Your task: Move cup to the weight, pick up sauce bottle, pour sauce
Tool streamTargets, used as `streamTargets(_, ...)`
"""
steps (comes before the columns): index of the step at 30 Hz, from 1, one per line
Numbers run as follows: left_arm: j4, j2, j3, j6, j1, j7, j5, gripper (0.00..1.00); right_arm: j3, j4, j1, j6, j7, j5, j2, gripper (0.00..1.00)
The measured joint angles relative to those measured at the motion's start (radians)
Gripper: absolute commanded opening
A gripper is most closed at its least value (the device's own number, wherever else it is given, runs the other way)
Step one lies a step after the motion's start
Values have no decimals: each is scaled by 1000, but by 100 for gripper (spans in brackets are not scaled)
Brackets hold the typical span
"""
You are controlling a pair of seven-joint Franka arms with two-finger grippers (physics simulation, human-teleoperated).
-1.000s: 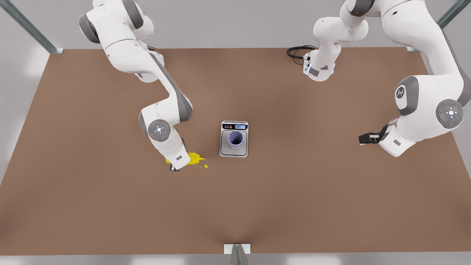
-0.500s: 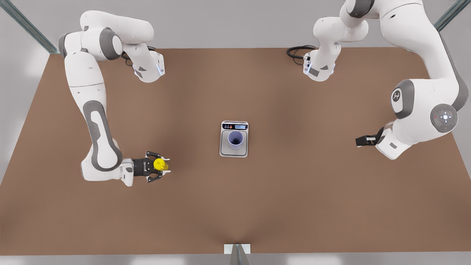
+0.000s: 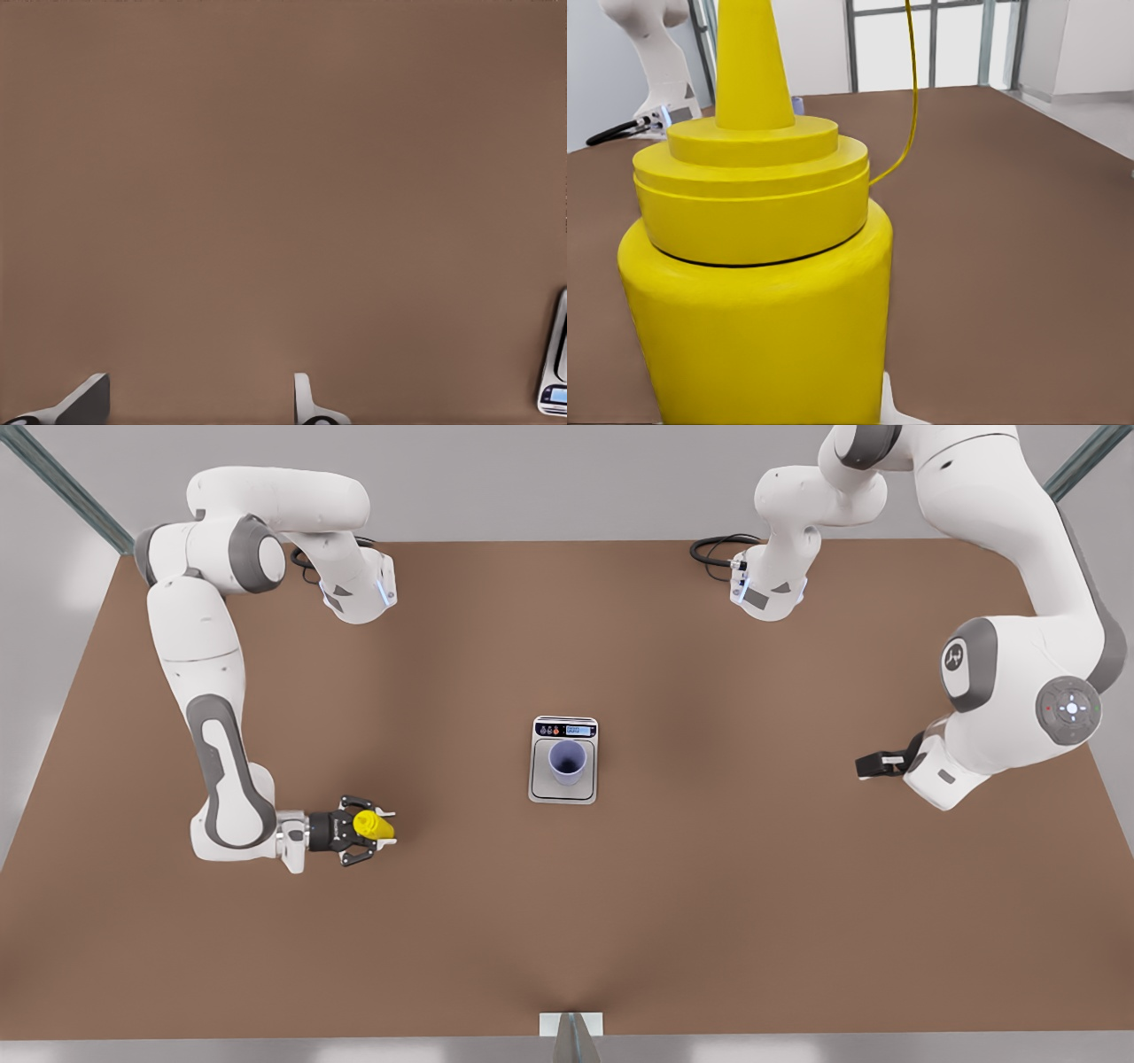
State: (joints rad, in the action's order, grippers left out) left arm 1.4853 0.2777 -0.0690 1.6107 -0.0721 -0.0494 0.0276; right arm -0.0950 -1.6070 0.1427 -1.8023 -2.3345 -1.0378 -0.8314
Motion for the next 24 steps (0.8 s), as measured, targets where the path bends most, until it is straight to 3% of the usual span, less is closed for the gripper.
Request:
streamTargets(5, 0, 0, 0, 0, 0, -4, 0, 100, 0, 10, -1, 0, 0, 2, -18, 57)
streamTargets(11, -17, 3, 2, -5, 0, -6, 1, 100, 0, 10, -3, 0, 9, 0, -18, 64)
streamTargets(14, -17, 7, 2, -3, 0, -4, 1, 100, 0, 10, -3, 0, 10, -1, -18, 72)
streamTargets(20, -19, 13, 2, 0, 0, -3, 1, 100, 0, 10, -3, 0, 11, 0, -18, 75)
streamTargets(21, -20, 14, 2, -1, 0, -3, 1, 100, 0, 9, -3, 1, 11, 0, -18, 77)
streamTargets(23, -20, 15, 2, 0, 0, -7, 1, 100, 0, 9, -2, 1, 11, 1, -18, 100)
streamTargets(24, -22, 15, 2, 0, 0, -6, 2, 100, 0, 9, -2, 1, 11, 1, -18, 100)
